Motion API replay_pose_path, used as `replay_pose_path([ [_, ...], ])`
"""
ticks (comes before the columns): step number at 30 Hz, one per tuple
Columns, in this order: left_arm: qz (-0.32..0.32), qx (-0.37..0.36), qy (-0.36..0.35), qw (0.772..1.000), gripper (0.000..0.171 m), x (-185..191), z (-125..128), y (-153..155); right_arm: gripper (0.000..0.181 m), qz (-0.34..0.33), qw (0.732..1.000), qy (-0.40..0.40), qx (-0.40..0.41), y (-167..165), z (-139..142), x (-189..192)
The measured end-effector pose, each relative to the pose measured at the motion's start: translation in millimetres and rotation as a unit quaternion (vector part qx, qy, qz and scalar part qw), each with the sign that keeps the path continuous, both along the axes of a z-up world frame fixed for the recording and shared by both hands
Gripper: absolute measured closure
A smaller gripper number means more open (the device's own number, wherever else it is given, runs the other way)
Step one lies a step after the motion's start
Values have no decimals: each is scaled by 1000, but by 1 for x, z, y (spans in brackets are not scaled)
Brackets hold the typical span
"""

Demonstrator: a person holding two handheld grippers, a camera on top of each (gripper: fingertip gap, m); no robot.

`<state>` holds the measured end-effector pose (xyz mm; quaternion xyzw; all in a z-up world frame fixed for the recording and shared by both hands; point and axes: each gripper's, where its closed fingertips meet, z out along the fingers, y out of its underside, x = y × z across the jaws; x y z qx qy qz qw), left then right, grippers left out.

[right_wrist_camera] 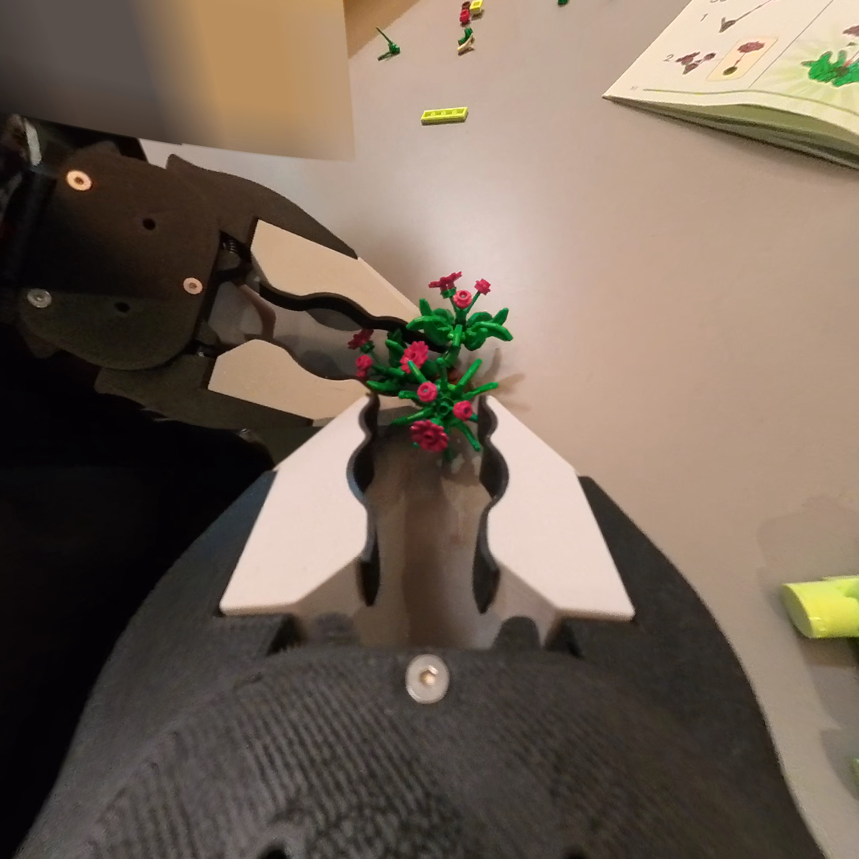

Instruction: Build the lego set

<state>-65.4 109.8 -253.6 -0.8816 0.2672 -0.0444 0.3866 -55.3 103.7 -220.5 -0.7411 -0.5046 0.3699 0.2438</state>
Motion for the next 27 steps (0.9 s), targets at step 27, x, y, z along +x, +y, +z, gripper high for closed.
replay_pose_path([
  [27,1,4,5,1000,141,0,0,1,152,-7,999,-40,35,5,4,11],
])
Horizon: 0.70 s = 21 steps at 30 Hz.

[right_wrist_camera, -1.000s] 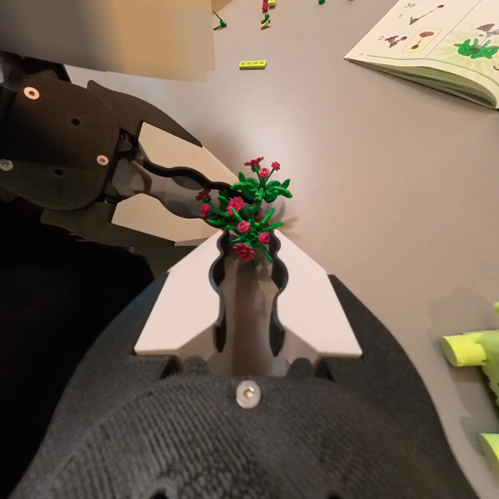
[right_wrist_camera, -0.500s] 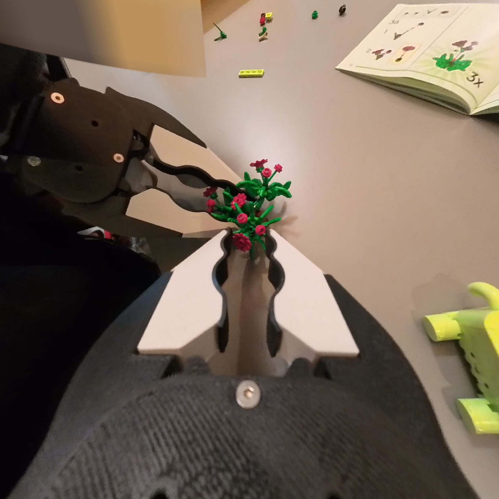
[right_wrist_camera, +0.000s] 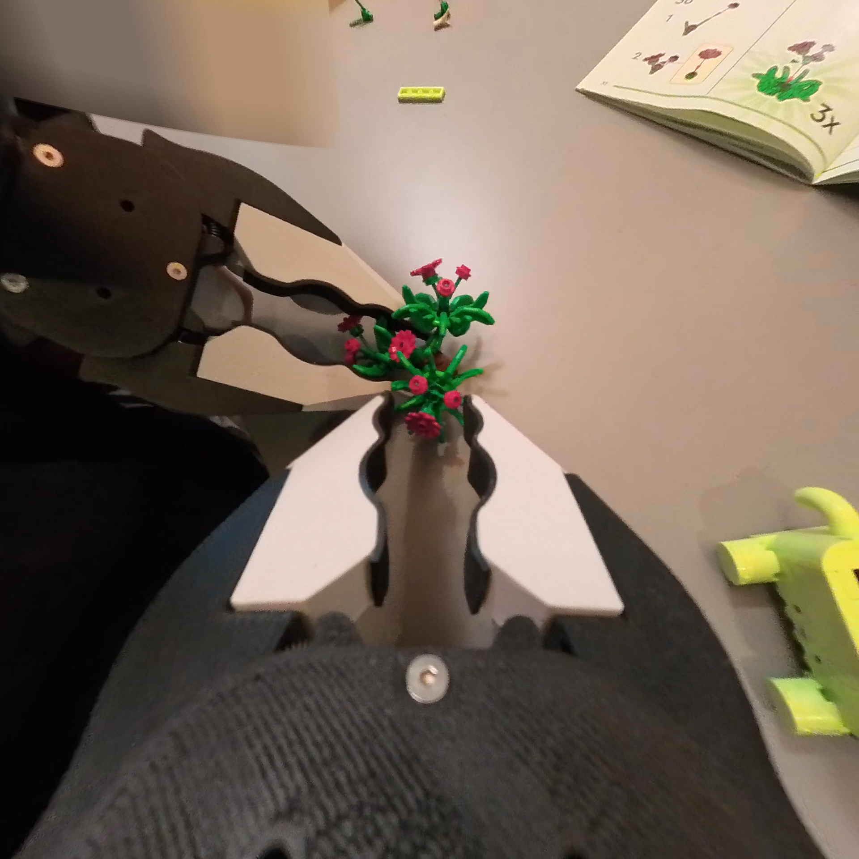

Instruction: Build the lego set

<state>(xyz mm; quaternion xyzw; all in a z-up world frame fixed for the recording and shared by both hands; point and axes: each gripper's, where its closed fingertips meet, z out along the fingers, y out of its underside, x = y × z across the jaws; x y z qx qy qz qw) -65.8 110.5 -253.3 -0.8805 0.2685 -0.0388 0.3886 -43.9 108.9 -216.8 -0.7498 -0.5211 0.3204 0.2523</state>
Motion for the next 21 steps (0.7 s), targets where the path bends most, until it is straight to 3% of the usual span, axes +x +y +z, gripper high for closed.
replay_pose_path([
  [7,-2,-18,-25,1000,141,0,-1,-1,142,-30,997,56,-42,17,11,14],
  [13,5,-55,-120,991,143,-2,4,-3,137,-43,983,126,-125,16,14,12],
  [21,-1,-121,-319,940,140,-4,18,-5,132,-47,985,150,-76,14,17,21],
])
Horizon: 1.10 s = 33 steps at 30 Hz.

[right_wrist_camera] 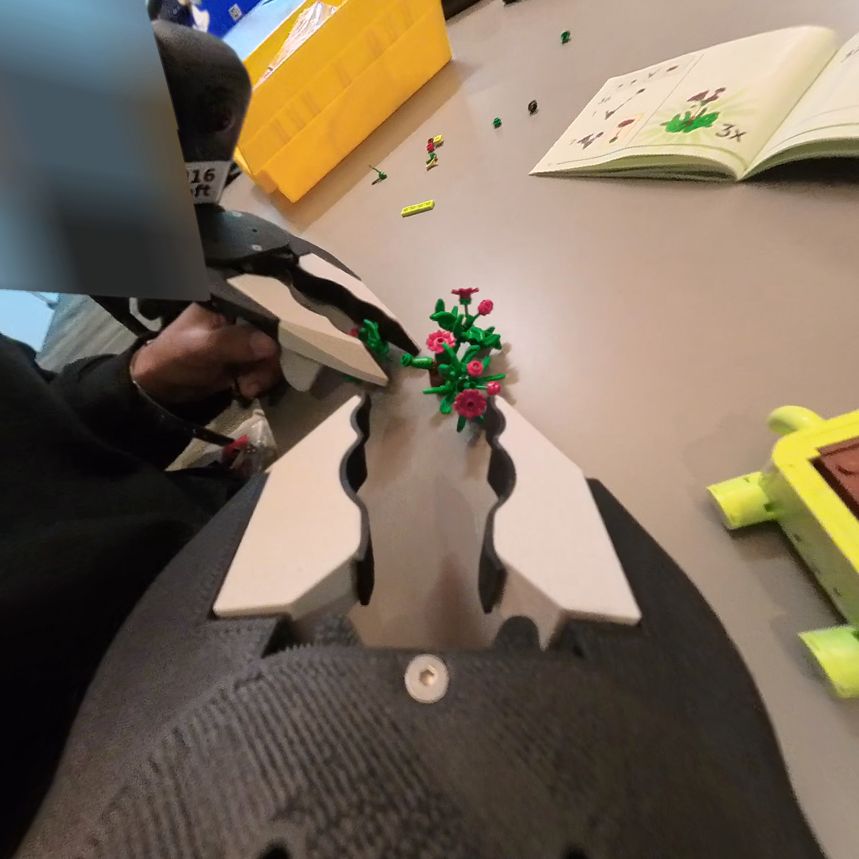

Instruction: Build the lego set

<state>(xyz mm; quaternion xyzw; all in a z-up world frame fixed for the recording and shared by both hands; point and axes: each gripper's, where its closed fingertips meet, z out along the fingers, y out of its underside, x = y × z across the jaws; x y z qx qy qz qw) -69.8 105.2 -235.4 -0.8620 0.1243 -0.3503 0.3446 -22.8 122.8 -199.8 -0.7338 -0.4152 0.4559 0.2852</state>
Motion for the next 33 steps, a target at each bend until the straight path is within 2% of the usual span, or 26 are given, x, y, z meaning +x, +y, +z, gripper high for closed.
replay_pose_path([
  [1,-3,-2,-25,1000,136,0,3,0,131,-3,1000,0,12,0,0,2],
  [4,-1,13,-77,997,139,-2,16,1,131,-8,999,-1,45,-5,0,8],
  [10,8,58,-60,996,139,-8,24,4,131,-17,994,-6,106,-14,1,11],
  [12,12,61,-47,997,140,-15,23,4,133,-10,991,-14,129,-24,-1,7],
  [13,2,59,-41,997,143,-16,22,2,134,-5,990,-19,139,-30,-4,4],
  [18,-57,47,16,997,135,-11,9,-13,141,17,977,-66,203,-56,-21,-15],
  [22,-73,57,102,991,131,-15,-3,-18,149,10,968,-91,235,-57,-24,-26],
  [26,-87,62,134,985,129,-14,-8,-26,174,8,968,-94,234,-52,-19,-31],
  [28,-97,64,152,981,131,-11,-11,-28,181,9,970,-87,225,-50,-15,-36],
  [33,-109,77,186,973,136,-7,-15,-30,181,35,972,-116,200,-49,-24,-47],
])
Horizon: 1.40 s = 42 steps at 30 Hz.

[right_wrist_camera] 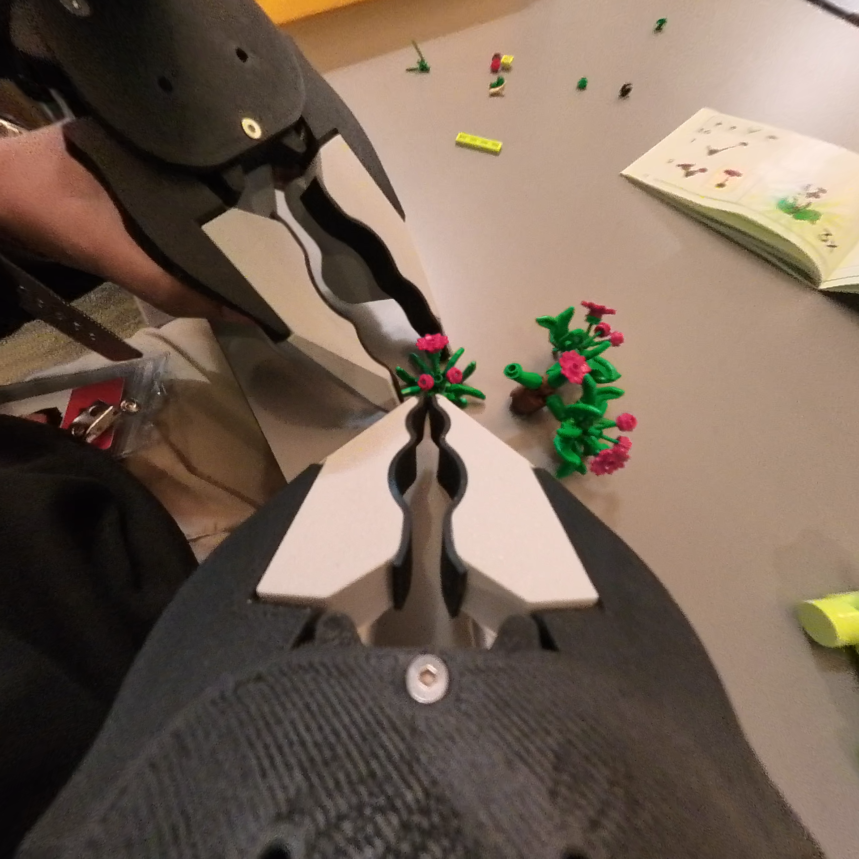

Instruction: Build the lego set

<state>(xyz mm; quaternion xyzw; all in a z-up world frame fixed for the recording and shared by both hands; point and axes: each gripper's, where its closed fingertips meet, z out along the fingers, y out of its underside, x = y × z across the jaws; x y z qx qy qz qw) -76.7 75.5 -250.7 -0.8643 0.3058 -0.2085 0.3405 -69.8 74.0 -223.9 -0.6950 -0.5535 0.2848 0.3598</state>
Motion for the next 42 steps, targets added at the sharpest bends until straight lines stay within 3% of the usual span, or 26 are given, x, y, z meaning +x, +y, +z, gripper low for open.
replay_pose_path([
  [14,-13,5,-4,1000,135,7,2,-3,176,-13,999,-45,6,6,-14,-5],
  [17,-4,5,-48,999,130,5,11,-1,176,-28,999,-6,-16,11,-7,-2],
  [20,8,1,-119,993,127,6,25,2,176,-35,992,84,-90,11,12,0],
  [23,12,0,-193,981,126,7,40,4,176,-29,955,215,-202,10,42,4],
  [28,-1,23,-270,963,126,10,63,3,177,-4,839,367,-401,13,70,19],
  [31,-23,46,-311,949,126,17,80,-2,176,18,767,416,-488,11,80,25],
  [36,-36,75,-355,931,130,24,101,-8,176,55,684,452,-570,2,91,28],
  [39,-9,75,-331,941,132,21,93,-1,176,53,672,472,-568,5,93,32],
  [41,22,69,-280,957,133,12,76,8,176,29,706,469,-530,11,89,35],
  [42,42,64,-242,967,133,6,64,13,176,12,736,457,-499,14,84,36],
])
